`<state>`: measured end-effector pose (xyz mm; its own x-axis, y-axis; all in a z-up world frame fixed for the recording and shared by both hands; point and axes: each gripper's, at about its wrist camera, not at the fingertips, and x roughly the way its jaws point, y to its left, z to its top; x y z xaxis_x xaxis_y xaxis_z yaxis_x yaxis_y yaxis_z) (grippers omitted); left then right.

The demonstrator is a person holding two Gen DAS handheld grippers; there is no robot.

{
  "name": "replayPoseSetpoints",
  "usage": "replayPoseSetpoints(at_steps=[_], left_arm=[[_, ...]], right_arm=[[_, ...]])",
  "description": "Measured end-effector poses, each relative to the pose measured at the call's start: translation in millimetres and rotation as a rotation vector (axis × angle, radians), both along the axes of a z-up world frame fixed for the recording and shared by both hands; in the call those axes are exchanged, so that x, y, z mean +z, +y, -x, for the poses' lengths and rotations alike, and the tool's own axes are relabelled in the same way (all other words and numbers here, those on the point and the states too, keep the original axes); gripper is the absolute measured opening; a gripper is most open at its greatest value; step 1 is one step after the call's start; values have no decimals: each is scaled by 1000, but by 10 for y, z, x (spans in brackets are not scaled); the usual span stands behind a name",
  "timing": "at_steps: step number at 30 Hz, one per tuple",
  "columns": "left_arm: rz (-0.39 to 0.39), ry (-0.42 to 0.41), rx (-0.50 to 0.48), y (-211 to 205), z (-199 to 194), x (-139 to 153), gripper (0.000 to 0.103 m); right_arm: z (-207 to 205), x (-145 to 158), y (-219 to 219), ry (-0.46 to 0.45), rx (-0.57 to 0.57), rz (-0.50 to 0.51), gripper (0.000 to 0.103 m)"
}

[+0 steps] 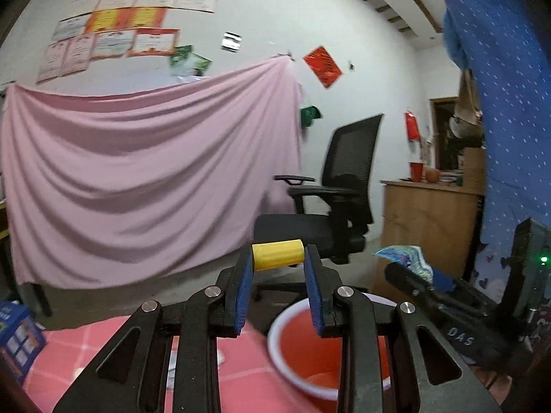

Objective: Collect trash
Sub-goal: 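Carry both items over the red bucket and open both tools to drop them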

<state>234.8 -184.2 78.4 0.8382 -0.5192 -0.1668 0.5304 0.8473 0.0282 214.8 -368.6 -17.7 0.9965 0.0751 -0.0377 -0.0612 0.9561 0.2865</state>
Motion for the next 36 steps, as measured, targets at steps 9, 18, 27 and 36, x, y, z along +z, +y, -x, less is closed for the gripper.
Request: replayPoseSetpoints(at_steps=[9,18,27,36], left_arm=[[-40,186,-69,-656,-354,-189,25],[-75,390,-88,-992,-744,-358,25],[-23,557,-71,-934,-1066,-495,27],[4,576,-48,-804,-1123,-504,44]], right_arm=[[-226,-384,-532,192,-64,-96,69],[-388,-509,-654,297,-69,-128,69],[-492,-590,-765,355,-74,-194,70],[-534,-603,-746,380,-77,-188,74]])
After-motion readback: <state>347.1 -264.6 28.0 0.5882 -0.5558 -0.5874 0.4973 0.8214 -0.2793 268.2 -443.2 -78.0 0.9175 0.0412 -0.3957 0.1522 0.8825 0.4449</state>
